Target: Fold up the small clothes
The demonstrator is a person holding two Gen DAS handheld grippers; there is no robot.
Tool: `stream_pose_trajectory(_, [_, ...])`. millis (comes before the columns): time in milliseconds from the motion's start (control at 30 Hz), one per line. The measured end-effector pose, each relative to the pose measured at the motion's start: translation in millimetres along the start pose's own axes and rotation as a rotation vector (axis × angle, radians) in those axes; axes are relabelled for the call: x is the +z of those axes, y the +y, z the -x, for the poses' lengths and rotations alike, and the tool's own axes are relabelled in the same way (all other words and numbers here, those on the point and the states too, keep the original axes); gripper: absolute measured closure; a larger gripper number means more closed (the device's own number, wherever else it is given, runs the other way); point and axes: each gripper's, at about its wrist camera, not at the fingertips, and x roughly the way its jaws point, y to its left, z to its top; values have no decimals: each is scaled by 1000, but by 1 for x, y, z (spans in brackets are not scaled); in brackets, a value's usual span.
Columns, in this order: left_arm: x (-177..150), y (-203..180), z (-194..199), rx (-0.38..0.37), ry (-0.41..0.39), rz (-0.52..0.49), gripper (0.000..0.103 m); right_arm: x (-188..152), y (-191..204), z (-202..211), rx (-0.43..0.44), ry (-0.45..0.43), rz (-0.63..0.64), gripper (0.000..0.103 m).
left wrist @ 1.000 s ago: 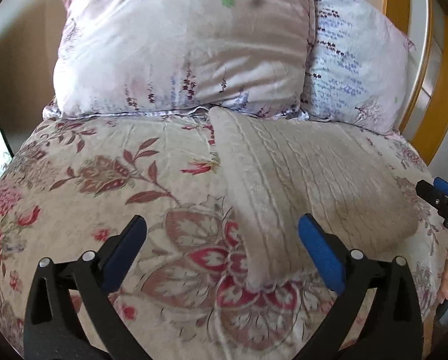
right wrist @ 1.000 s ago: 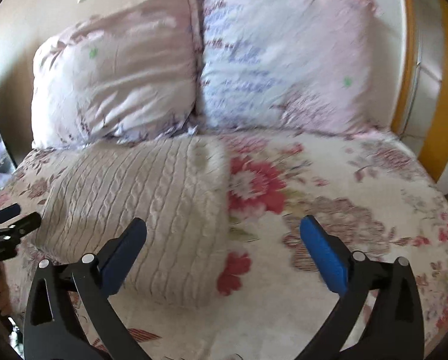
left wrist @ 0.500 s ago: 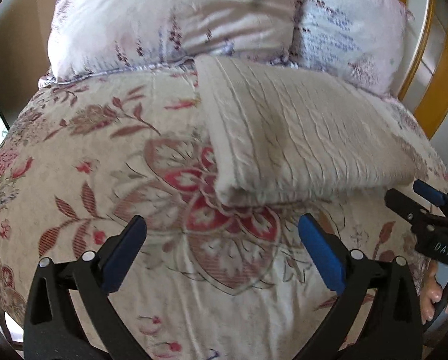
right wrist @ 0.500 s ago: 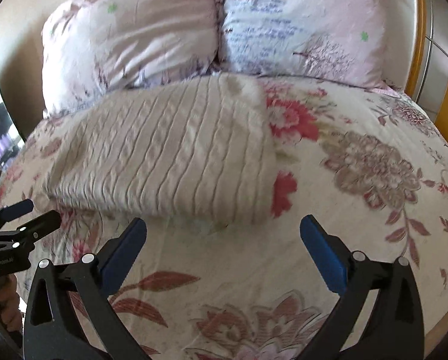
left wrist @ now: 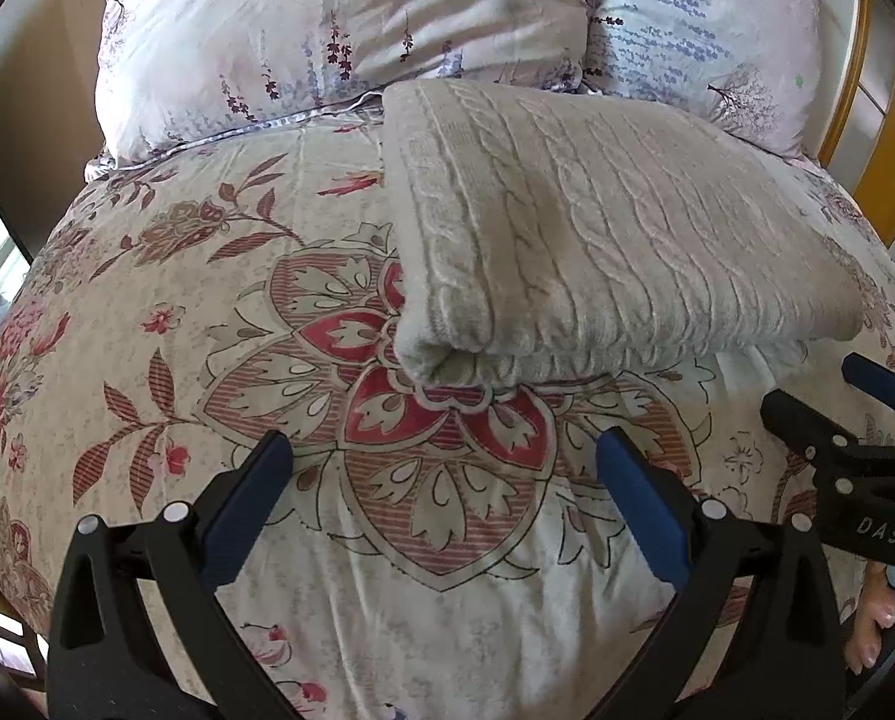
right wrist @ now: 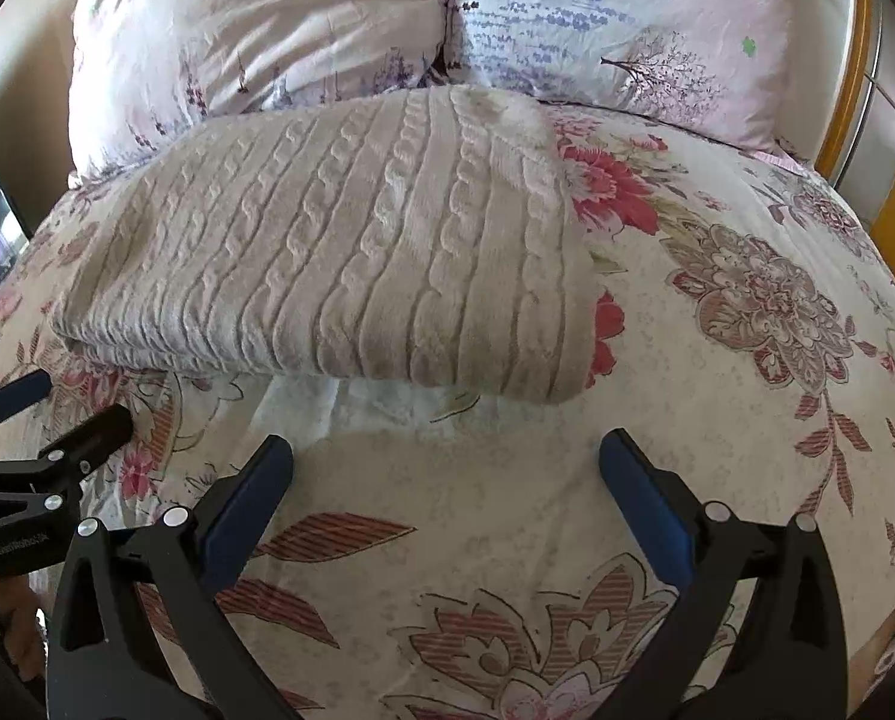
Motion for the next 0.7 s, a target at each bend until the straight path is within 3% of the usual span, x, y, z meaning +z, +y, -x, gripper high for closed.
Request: stream_pose_trajectory(700, [0,1,-1,-1,-11,0,2,-1,0,0,3,1,-1,1])
